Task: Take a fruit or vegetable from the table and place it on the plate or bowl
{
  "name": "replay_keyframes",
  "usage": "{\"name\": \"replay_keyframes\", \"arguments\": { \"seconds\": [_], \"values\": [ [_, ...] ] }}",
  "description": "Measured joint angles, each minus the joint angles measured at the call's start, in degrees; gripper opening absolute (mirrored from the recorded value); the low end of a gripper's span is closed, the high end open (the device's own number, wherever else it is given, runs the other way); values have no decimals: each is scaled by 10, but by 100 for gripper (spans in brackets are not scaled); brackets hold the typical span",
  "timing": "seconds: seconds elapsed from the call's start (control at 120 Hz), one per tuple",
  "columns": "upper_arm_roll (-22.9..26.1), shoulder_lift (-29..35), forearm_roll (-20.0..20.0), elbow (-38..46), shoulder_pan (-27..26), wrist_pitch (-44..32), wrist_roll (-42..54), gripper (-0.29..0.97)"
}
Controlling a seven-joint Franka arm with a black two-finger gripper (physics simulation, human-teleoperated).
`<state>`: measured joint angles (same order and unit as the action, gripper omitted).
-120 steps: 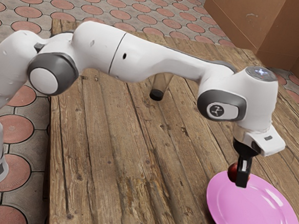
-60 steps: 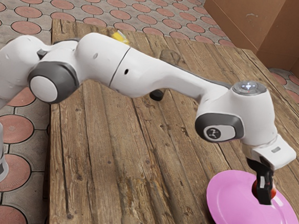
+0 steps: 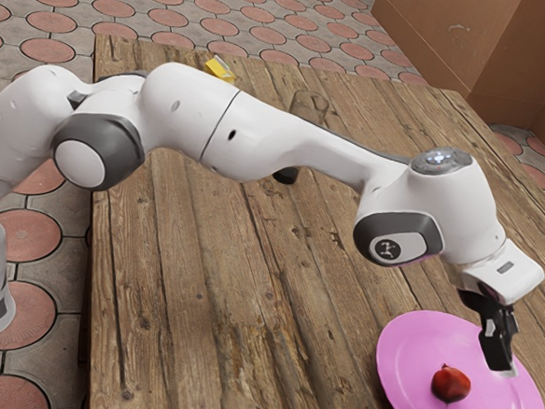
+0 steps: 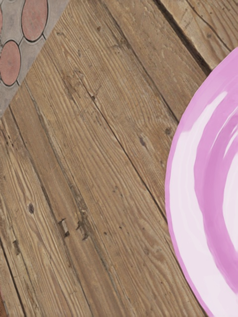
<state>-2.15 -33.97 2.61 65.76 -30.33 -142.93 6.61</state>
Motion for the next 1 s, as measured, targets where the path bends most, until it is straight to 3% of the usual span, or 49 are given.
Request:
{"name": "replay_keyframes", "arguments": {
  "seconds": [0.133,0.217,0.35,0.483,0.508,0.558,0.617,0.65,0.717,0.8,0.917,1.0],
  "values": [
    [-58,45,0,0,-1,52,1,65],
    [-129,118,-1,23,-4,156,1,65],
    [-243,259,-21,138,-6,332,-10,65],
    [-340,292,-44,124,9,485,-15,66],
    [-434,287,-47,123,-78,504,-16,66],
    [-676,278,-49,133,-330,532,-19,66],
    [-856,275,-51,146,-550,551,-21,66],
    [-919,275,-52,153,-616,558,-22,66],
    [-971,276,-52,157,-664,571,-23,66],
    [-961,337,-53,165,-691,577,-24,66],
    [-961,358,-53,170,-671,569,-25,66],
    [-989,358,-54,157,-676,569,-24,66]
  ]
}}
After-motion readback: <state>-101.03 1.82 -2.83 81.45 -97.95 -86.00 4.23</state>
